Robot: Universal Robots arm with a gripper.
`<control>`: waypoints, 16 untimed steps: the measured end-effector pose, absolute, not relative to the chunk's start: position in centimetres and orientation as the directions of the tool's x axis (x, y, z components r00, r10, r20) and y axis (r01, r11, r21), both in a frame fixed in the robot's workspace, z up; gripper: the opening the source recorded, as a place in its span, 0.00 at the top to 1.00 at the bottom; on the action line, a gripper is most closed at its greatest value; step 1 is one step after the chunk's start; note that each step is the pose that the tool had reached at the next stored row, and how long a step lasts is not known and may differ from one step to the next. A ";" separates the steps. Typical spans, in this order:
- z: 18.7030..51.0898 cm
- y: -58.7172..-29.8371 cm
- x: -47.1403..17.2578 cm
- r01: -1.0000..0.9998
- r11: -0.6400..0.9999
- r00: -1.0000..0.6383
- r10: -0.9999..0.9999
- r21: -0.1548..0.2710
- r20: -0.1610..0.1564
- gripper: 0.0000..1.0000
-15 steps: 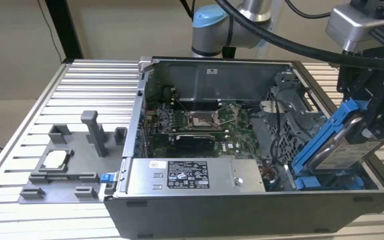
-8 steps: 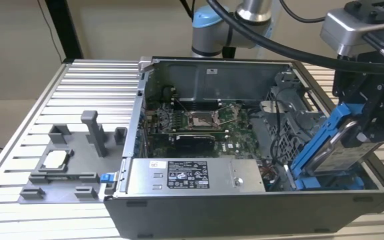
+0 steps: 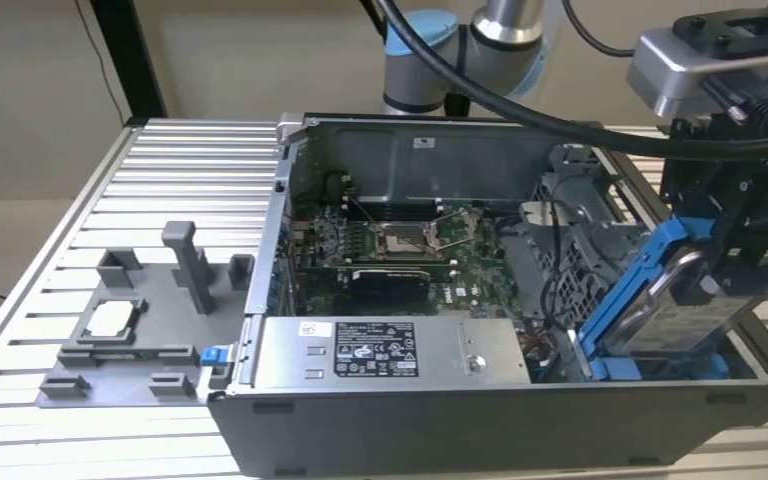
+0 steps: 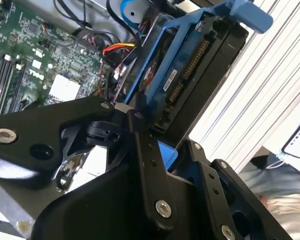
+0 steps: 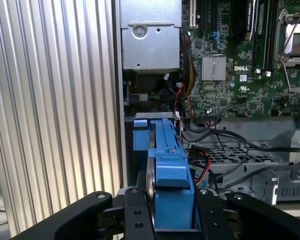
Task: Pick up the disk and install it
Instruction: 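Insert the disk into the insertion slot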
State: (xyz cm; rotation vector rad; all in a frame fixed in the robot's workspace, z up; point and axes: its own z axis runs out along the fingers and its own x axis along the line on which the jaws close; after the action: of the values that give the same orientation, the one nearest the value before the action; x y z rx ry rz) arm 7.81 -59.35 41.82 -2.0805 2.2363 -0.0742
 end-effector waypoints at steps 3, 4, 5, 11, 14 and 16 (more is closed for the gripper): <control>41.5 -59.4 7.8 -0.992 0.087 -0.085 -0.996 -0.090 -0.029 1.00; 41.5 -59.4 7.8 -0.992 0.087 -0.085 -0.996 -0.090 -0.029 1.00; 41.4 -59.3 7.8 -0.992 0.087 -0.085 -0.996 -0.090 -0.030 1.00; 40.7 -59.3 7.7 -0.992 0.085 -0.081 -0.995 -0.088 -0.051 1.00; 40.6 -59.3 7.7 -0.993 0.083 -0.079 -0.996 -0.088 -0.050 1.00; 40.6 -59.3 7.7 -0.993 0.083 -0.079 -0.996 -0.088 -0.050 1.00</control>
State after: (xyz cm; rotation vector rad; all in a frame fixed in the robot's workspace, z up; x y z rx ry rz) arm 7.70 -59.34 40.55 -2.0634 2.2390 -0.0465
